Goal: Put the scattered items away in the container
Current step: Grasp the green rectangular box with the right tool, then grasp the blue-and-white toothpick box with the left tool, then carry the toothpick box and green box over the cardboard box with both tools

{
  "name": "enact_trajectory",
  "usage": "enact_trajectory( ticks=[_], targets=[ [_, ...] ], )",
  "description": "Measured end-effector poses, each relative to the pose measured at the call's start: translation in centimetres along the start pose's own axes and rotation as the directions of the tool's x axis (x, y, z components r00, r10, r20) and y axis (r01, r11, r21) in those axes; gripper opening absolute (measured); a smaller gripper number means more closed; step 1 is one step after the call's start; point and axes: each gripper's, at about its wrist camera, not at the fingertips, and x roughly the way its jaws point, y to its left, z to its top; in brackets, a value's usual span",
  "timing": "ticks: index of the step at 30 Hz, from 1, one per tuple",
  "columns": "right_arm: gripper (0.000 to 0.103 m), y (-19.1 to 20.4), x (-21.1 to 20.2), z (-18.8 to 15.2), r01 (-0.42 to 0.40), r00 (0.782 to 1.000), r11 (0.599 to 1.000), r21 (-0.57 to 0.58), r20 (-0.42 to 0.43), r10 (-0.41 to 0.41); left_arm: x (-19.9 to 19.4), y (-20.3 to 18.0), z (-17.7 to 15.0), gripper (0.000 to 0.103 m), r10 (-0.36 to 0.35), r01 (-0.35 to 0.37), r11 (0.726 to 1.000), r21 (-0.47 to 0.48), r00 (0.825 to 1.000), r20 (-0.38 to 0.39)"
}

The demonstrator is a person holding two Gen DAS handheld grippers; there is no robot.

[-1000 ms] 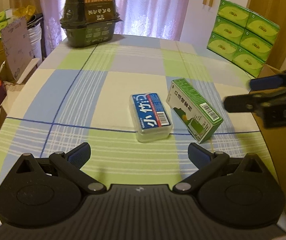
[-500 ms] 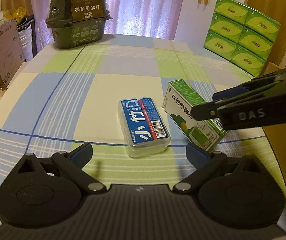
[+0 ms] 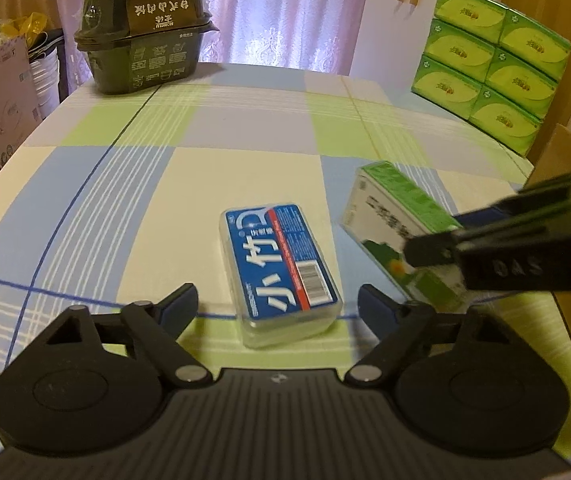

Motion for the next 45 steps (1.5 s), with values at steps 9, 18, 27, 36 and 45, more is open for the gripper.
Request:
enact_trajectory(
  ticks=[9, 18, 27, 36, 45],
  targets=[
    [0.032, -0.7, -1.1, -1.2, 0.012, 1.0, 0.999, 0.032, -0.016, -0.011, 0.7, -0.7, 0.6, 0.052, 0.021, -0.019, 0.997, 0.07, 0.999, -0.034],
    [0.032, 1.8, -5.2, -6.5, -0.016, 0.999, 0.994, 0.108, -0.031, 0.02, -6.2, -2.1, -5.2, 0.051, -0.029, 0.043, 0.984, 0.174, 0.996, -0.082],
    [0.033, 6.0, -10.6, -13.8, 0.015, 1.0, 0.997, 0.077, -0.014, -0.014, -13.3, -3.3, -12.5, 0.051, -0.09, 0.109, 0.981, 0.158, 0.988, -0.124],
    [0.035, 6.2, -10.4, -15.4, 0.009, 1.0, 0.996, 0.084, -0.002, -0.009, -14.5, -4.1, -14.1, 0.054, -0.055, 0.074, 0.982, 0.171, 0.992, -0.115],
    [0.072, 6.3, -9.5, -15.5, 0.005, 1.0, 0.997, 0.073, 0.009, -0.006, -13.6, -4.3, -14.1, 0.055, -0.038, 0.06, 0.978, 0.198, 0.993, -0.112]
  ],
)
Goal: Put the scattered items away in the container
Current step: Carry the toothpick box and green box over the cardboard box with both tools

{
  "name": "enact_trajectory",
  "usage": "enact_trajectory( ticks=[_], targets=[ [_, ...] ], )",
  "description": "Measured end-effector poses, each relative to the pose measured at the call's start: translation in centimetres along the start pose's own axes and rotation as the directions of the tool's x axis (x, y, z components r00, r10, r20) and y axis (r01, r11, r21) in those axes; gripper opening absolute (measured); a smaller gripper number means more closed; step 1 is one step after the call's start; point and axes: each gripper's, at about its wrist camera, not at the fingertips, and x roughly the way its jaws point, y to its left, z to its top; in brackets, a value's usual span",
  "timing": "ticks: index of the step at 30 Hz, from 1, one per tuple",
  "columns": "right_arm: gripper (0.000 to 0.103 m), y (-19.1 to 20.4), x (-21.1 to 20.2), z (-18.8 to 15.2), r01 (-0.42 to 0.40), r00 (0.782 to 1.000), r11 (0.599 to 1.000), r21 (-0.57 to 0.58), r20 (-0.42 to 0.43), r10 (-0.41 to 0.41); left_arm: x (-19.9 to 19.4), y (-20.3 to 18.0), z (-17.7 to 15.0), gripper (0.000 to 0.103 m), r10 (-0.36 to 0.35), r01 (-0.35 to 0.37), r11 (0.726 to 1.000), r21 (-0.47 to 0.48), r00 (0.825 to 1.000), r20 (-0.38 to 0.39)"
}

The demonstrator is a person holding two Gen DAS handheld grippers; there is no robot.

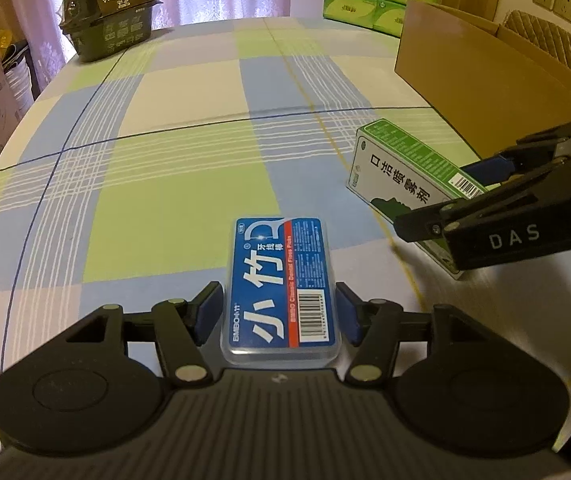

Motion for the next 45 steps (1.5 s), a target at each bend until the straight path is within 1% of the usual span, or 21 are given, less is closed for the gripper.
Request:
enact_trajectory(
  ticks=[7, 8, 9, 11, 12, 13, 14, 16, 23, 32, 42, 45],
  targets=[
    [0.071, 0.0, 0.6, 0.3, -0.005, 1.0, 1.0, -0.013, -0.01, 0.004, 0.3, -0.4, 0.0, 0.052, 0.016, -0.016, 1.0, 0.024, 1.0, -0.001],
    [0.06, 0.1, 0.7, 0.3, -0.005, 1.0, 1.0, -0.017, -0.014, 0.004, 0.2, -0.4, 0.0, 0.052, 0.019, -0.019, 0.999, 0.028, 1.0, -0.001],
    [0.047, 0.2, 0.8, 0.3, -0.01, 1.0, 1.0, -0.023, -0.022, 0.009, 0.2, -0.5, 0.0, 0.052, 0.023, -0.023, 0.999, 0.034, 1.0, -0.001],
    [0.046, 0.2, 0.9, 0.2, -0.005, 1.0, 0.999, -0.033, -0.03, 0.004, 0.1, -0.8, 0.0, 0.051, 0.036, -0.036, 0.998, 0.047, 0.999, -0.001],
    [0.039, 0.3, 0.9, 0.1, 0.001, 1.0, 0.999, -0.04, -0.031, -0.002, 0.0, -0.9, -0.1, 0.051, 0.037, -0.037, 0.998, 0.049, 0.999, -0.003],
    [0.034, 0.4, 0.9, 0.1, 0.008, 0.999, 0.999, -0.049, -0.031, -0.01, -0.1, -0.9, -0.1, 0.051, 0.037, -0.037, 0.998, 0.049, 0.999, -0.006],
    [0.033, 0.4, 0.9, 0.0, 0.009, 0.999, 0.998, -0.055, -0.031, -0.011, -0.2, -1.0, -0.2, 0.051, 0.038, -0.037, 0.998, 0.049, 0.999, -0.008],
    [0.033, 0.4, 0.7, -0.2, -0.003, 0.999, 0.999, -0.041, -0.033, 0.002, -0.6, -1.1, -0.4, 0.051, 0.038, -0.037, 0.998, 0.046, 0.999, -0.009],
    [0.033, 0.7, -1.0, -0.9, 0.01, 1.0, 0.999, -0.04, 0.0, -0.01, -2.0, -1.2, -1.4, 0.051, 0.023, -0.023, 1.0, 0.01, 1.0, -0.012],
    [0.033, 1.1, -4.3, -2.7, 0.022, 0.999, 0.999, 0.039, 0.045, -0.024, -4.5, -1.1, -1.7, 0.051, 0.011, -0.011, 1.0, -0.016, 1.0, 0.005],
    [0.033, 1.4, -8.9, -3.7, 0.086, 0.991, 0.991, 0.1, 0.089, -0.095, -8.0, -1.9, -1.0, 0.051, 0.009, -0.008, 1.0, -0.013, 0.999, 0.049],
    [0.033, 1.4, -10.6, -3.8, 0.099, 0.988, 0.99, 0.099, 0.111, -0.11, -9.0, -2.5, -0.9, 0.051, 0.002, -0.001, 1.0, -0.012, 0.998, 0.06]
  ],
)
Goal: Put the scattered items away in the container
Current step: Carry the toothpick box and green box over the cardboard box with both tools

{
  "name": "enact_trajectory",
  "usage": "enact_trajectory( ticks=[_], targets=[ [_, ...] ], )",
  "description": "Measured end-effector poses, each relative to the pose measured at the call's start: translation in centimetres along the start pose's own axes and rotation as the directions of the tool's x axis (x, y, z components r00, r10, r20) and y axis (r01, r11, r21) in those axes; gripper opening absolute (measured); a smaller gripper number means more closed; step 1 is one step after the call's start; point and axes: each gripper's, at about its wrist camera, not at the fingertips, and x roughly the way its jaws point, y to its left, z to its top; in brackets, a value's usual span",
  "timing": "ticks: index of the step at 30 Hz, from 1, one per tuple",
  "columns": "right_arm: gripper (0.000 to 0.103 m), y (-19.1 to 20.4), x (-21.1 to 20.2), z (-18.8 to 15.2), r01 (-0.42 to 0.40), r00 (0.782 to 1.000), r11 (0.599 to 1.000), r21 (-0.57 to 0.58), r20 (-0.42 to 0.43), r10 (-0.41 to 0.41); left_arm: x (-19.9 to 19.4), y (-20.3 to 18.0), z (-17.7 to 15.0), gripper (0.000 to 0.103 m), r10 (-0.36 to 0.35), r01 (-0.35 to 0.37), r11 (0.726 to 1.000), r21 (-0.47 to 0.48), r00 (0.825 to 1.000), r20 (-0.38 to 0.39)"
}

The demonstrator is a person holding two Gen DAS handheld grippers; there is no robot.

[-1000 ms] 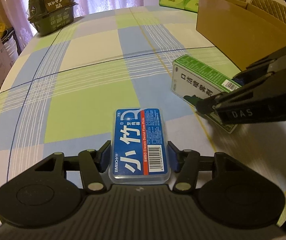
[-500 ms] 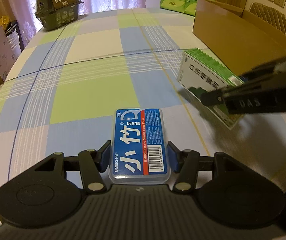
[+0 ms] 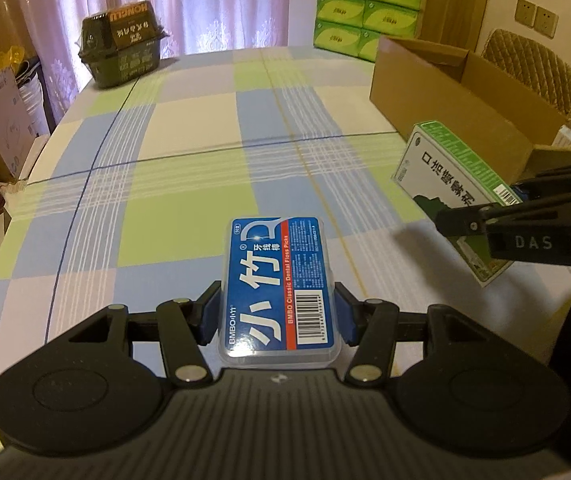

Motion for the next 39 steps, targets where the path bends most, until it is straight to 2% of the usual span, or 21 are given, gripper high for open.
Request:
enact_trajectory(
  ticks=[9, 20, 32, 39],
  targets=[
    [0.033, -1.7, -4.7, 0.5, 0.041, 0.995, 0.999, 0.031, 0.089, -0.044, -1.9, -2.3, 0.7, 0.051, -0.04, 0.04, 0.999, 0.029, 0.999, 0.022],
    [0.033, -5.5, -8.7, -0.1, 0.09, 0.983, 0.99, 0.109, 0.147, -0.106, -2.4, -6.2, 2.2, 0.051, -0.101, 0.097, 0.991, 0.087, 0.994, 0.042],
    [0.033, -8.5, -12.1, 0.0, 0.108, 0.962, 0.981, 0.161, 0.233, -0.144, -2.2, -9.8, 5.1, 0.051, -0.158, 0.146, 0.98, 0.138, 0.985, 0.075],
    [0.033, -10.9, -13.3, 1.0, 0.145, 0.941, 0.972, 0.186, 0.278, -0.194, -2.1, -12.4, 8.2, 0.051, -0.204, 0.185, 0.969, 0.165, 0.973, 0.11]
  ],
)
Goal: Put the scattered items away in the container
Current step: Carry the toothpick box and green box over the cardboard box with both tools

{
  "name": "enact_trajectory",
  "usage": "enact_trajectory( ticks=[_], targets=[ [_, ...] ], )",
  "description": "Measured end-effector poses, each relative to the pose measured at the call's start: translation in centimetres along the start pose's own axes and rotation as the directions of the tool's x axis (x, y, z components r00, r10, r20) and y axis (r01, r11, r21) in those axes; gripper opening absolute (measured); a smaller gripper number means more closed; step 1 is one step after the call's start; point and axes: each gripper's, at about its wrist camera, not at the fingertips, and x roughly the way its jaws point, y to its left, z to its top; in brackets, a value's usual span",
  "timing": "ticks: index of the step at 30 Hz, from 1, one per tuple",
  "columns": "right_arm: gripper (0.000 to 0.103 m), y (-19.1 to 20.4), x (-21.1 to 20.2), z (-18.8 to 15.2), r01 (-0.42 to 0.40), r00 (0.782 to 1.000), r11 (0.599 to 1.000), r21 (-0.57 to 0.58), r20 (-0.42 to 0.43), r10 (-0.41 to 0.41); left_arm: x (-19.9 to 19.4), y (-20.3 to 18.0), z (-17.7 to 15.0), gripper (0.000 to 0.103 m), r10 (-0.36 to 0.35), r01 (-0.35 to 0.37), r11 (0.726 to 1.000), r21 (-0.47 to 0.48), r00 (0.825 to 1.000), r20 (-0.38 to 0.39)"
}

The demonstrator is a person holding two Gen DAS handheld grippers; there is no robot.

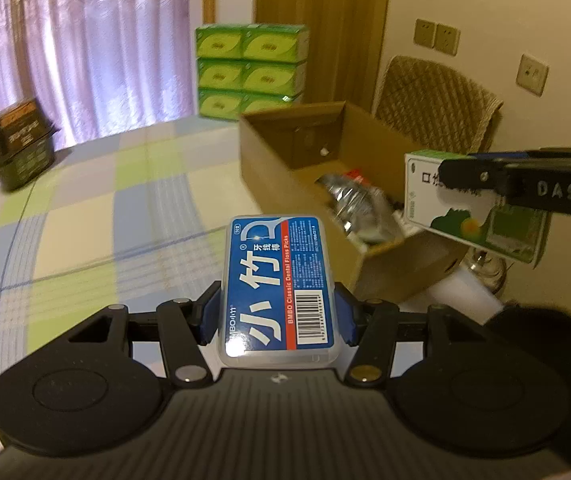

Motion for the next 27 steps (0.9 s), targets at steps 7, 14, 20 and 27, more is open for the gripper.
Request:
enact_trajectory(
  ticks=[7, 14, 20, 27],
  targets=[
    [0.033, -2.9, 1.5, 1.8, 0.052, 0.998, 0.999, -0.011, 0.022, -0.051, 1.9, -2.4, 3.8, 0.051, -0.065, 0.065, 0.998, -0.001, 0.997, 0.033],
    [0.033, -5.3, 3.3, 3.1, 0.079, 0.997, 0.997, -0.025, 0.03, -0.078, 4.7, -3.8, 6.3, 0.051, -0.104, 0.105, 0.994, -0.021, 0.994, 0.03],
    [0.033, -6.6, 5.0, 3.9, 0.084, 0.996, 0.996, -0.037, 0.031, -0.082, 6.4, -4.7, 7.6, 0.051, -0.115, 0.116, 0.993, -0.022, 0.993, 0.026],
    [0.033, -7.9, 6.6, 4.8, 0.079, 0.996, 0.996, -0.037, 0.031, -0.078, 8.7, -5.0, 8.9, 0.051, -0.125, 0.126, 0.991, -0.036, 0.992, 0.019]
  ],
)
